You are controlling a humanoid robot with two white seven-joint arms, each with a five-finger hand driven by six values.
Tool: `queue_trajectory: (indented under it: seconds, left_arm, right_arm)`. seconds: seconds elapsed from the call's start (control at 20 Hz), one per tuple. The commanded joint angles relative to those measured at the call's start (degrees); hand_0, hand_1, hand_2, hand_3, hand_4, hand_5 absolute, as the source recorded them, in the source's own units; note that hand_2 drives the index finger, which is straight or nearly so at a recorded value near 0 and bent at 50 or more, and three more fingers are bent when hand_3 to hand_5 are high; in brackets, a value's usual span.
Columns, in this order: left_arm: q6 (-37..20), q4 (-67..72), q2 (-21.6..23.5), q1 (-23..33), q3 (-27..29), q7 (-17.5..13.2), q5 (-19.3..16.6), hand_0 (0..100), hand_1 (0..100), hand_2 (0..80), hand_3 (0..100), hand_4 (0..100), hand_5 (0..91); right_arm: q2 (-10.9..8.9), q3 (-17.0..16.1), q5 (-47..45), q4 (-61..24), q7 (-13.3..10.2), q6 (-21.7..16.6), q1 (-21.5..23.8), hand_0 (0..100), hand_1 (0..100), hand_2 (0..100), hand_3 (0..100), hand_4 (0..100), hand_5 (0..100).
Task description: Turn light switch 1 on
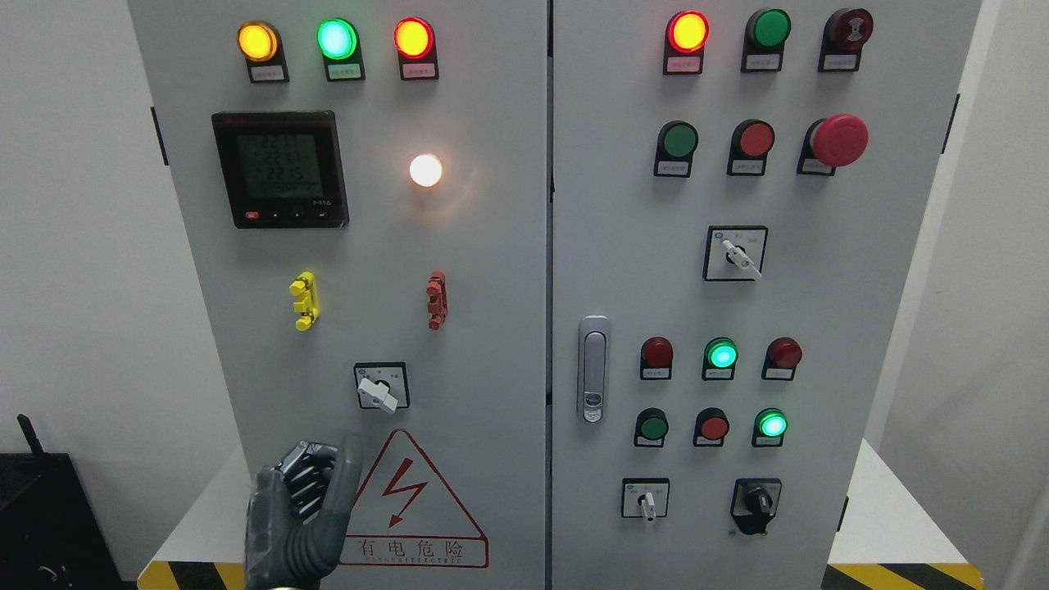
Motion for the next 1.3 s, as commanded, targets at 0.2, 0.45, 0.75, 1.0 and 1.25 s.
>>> queue_trajectory:
  seconds: [0.2, 0.45, 0.75, 1.0, 1.25]
  left_arm:
    - [-19.6, 11.8, 2.0, 23.5, 10.9, -12.3, 0.2, 26, 27, 37.6, 69, 86, 63.8]
    - [-30.6, 35.2, 4.4, 27.3, 14.7, -14.2, 4.0, 23, 21, 20.2, 43, 60, 32.3]
    - [-38.1, 65.1, 4.9, 27.0, 14.8, -18.0, 5.2, 19, 18, 10.1, 27, 39, 4.5]
    - [-38.3, 92.4, 4.9, 19.9, 14.5, -20.6, 5.1, 17, 15, 0.0, 7, 16, 0.0]
    - [-37.5, 114.2, 6.1, 13.4, 14.3, -26.5, 4.5, 16, 15, 0.0, 0, 4, 0.0]
  right_arm:
    - [0.00, 0.0, -1.4, 0.0, 0.0, 0.0, 0.0, 0, 0, 0, 0, 0, 0]
    - [0.00, 0.0, -1.4, 0.0, 0.0, 0.0, 0.0, 0, 0, 0, 0, 0, 0]
    - [0.00, 0.0, -1.4, 0.0, 0.0, 0.0, 0.0, 0, 0, 0, 0, 0, 0]
    - [0.00, 0.0, -1.4, 0.0, 0.0, 0.0, 0.0, 0, 0, 0, 0, 0, 0]
    - [0.00, 0.0, -1.4, 0.0, 0.0, 0.0, 0.0, 0, 0, 0, 0, 0, 0]
